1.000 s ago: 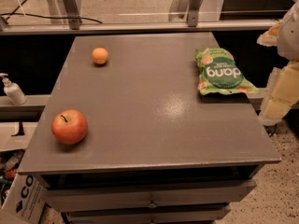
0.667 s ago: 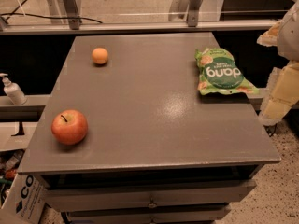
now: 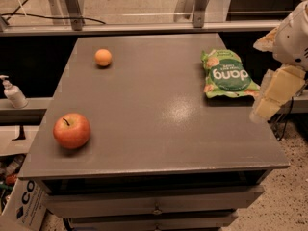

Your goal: Pick green rice chip bag

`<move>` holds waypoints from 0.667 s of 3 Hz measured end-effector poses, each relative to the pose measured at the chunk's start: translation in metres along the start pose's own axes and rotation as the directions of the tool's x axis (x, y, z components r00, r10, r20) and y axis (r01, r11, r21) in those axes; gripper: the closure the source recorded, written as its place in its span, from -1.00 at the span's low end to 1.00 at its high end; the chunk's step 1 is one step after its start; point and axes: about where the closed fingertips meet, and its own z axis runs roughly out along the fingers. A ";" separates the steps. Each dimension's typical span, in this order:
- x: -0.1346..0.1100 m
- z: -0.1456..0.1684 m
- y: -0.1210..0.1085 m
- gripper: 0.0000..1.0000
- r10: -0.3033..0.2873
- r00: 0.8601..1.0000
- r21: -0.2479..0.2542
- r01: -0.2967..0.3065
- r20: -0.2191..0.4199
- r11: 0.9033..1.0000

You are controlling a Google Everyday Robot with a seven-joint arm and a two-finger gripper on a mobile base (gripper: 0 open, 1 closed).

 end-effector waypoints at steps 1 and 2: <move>0.005 0.032 -0.033 -1.00 0.059 0.996 0.004 -0.059 0.069 0.998; 0.020 0.066 -0.068 -1.00 0.147 0.982 -0.008 -0.147 0.116 0.989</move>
Offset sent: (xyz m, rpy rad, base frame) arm 0.1305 -0.0466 -0.0906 0.2454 0.0237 -0.2069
